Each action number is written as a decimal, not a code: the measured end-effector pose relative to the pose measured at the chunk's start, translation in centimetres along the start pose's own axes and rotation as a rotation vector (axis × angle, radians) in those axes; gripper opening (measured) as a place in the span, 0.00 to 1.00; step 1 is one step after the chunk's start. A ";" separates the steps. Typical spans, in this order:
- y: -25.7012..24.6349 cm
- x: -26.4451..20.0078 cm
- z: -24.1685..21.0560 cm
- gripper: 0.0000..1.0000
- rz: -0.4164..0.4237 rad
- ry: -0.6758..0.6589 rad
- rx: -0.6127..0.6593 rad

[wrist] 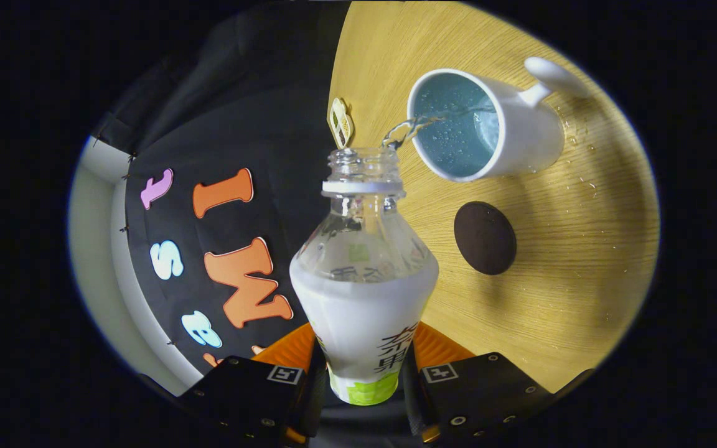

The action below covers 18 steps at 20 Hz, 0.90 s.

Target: Take the bottle from table, then pour the juice into the cup, finally place the bottle on the coaster

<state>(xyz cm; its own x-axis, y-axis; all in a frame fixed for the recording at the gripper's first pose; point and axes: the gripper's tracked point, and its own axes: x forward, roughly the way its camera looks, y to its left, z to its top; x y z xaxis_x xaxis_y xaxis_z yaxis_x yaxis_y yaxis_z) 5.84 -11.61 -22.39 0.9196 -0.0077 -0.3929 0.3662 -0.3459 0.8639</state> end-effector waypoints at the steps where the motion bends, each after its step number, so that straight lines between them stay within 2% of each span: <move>1: 0.0 -0.1 0.0 0.55 -0.002 0.002 0.005; 11: 0.9 0.3 -1.7 0.55 -0.010 0.034 0.051; 18: 0.8 0.1 -0.1 0.55 -0.032 0.002 0.107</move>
<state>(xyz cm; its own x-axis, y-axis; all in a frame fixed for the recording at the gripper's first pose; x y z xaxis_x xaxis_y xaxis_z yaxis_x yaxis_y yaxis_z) 6.30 -11.80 -21.69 0.9080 0.0072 -0.4190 0.3783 -0.4445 0.8120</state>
